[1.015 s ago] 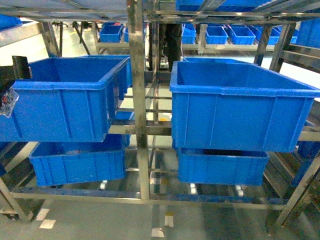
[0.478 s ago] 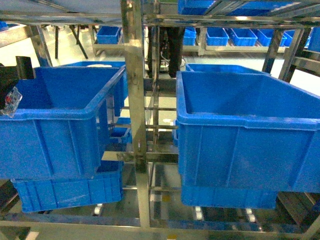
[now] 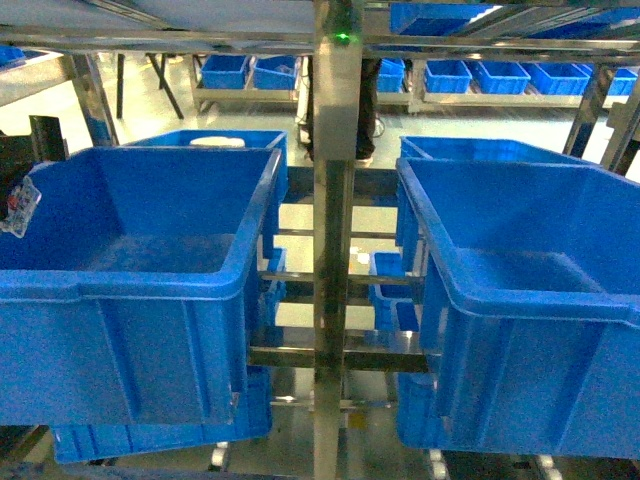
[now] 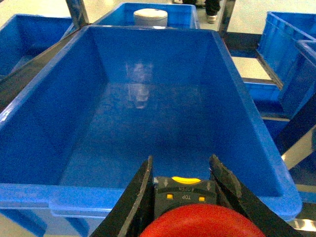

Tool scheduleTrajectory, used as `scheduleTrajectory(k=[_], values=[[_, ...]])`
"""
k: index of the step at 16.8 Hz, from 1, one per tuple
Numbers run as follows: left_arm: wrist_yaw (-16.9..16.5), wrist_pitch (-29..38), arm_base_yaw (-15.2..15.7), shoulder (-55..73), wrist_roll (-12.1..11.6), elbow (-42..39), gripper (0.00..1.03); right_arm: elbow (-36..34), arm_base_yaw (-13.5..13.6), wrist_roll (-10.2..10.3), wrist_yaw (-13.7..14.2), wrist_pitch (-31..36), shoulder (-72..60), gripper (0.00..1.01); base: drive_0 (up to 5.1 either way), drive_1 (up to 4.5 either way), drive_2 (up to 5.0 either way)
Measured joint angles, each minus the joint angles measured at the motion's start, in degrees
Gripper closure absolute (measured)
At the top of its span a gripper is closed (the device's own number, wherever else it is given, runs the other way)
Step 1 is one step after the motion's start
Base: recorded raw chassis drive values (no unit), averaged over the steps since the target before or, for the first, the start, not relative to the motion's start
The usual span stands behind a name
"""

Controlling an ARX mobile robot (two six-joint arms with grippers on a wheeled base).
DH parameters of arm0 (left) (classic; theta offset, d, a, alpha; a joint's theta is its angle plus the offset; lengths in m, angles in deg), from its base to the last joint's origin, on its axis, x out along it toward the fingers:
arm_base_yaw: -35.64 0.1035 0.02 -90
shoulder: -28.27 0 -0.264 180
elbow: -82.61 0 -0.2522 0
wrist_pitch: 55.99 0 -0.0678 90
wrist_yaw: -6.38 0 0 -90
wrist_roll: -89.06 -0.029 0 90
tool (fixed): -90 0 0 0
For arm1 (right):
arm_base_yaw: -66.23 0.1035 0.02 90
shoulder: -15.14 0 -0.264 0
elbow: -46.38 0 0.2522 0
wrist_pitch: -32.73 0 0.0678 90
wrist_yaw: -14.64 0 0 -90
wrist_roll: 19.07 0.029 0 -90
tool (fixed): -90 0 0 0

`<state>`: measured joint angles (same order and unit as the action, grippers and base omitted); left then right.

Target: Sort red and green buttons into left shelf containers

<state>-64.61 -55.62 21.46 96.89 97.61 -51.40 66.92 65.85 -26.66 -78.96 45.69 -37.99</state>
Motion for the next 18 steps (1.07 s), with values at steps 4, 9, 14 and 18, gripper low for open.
scheduleTrajectory(k=[4, 9, 14, 18], values=[[-0.48, -0.07, -0.20, 0.00, 0.00, 0.00, 0.73, 0.00, 0.00, 0.00, 0.33, 0.09, 0.02, 0.75, -4.4, 4.07, 1.1], [0.44, 0.20, 0.50, 0.00, 0.02, -0.13, 0.73, 0.00, 0.07, -0.02, -0.22, 0.11, 0.07, 0.75, 0.0, 0.00, 0.0], [-0.20, -0.15, -0.22, -0.07, 0.00, -0.13, 0.73, -0.02, 0.00, -0.02, -0.15, 0.09, 0.22, 0.75, -0.3, 3.93, -4.4], [-0.09, 0.44, 0.04, 0.02, 0.02, -0.04, 0.73, 0.00, 0.00, -0.02, -0.04, 0.22, 0.17, 0.75, 0.0, 2.12, -2.1]])
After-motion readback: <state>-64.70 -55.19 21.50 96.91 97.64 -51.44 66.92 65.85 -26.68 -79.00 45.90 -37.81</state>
